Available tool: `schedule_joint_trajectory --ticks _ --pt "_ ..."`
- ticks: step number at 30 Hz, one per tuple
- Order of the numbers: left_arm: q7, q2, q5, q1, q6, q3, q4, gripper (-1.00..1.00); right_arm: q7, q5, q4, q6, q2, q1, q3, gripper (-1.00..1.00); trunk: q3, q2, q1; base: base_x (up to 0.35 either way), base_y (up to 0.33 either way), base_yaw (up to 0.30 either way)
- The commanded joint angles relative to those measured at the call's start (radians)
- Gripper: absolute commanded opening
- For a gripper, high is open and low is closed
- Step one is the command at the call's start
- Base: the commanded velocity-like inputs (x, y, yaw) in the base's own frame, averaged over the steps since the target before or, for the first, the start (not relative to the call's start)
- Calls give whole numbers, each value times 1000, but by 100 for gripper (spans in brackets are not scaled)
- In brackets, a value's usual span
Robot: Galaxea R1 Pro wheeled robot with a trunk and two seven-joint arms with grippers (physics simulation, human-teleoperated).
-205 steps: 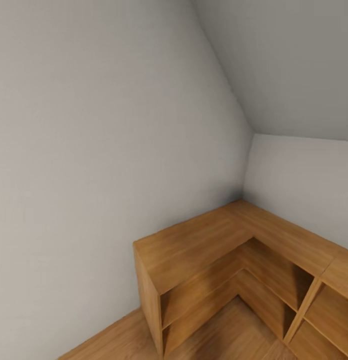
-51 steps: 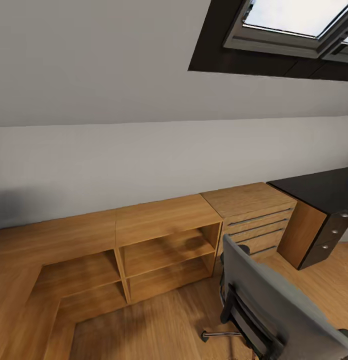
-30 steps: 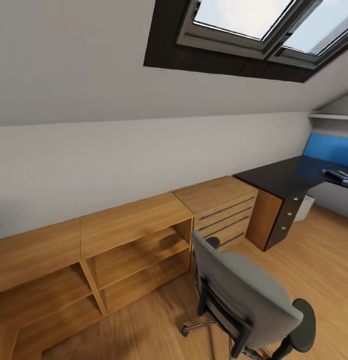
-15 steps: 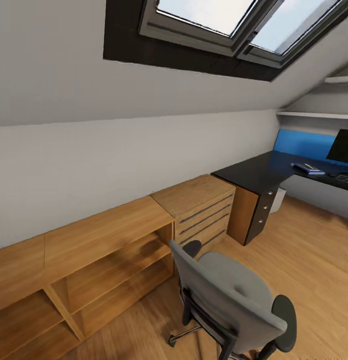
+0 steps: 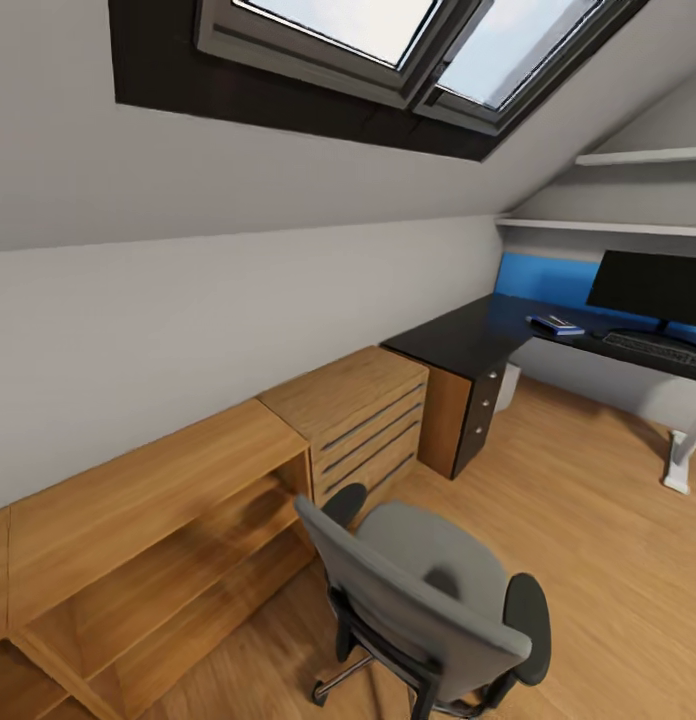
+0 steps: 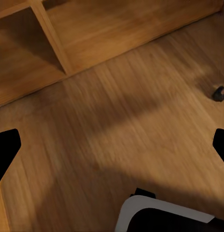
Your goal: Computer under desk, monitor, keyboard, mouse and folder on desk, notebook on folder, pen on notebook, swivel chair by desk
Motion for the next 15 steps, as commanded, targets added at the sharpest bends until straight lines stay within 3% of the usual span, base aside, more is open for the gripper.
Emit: schedule_joint_trajectory --ticks 1,10,15 --pt "-5 0 -8 0 -1 9 -1 100 -3 -6 2 -3 1 -1 9 100 -1 -1 0 73 132 -286" --pt "-5 1 -8 0 -1 9 -1 100 -3 -7 2 -3 1 -1 9 100 -6 -1 0 213 146 -286" --pt "-5 0 -8 0 -1 9 -1 100 -3 -7 2 -3 0 -1 9 100 -8 -1 0 86 59 -286"
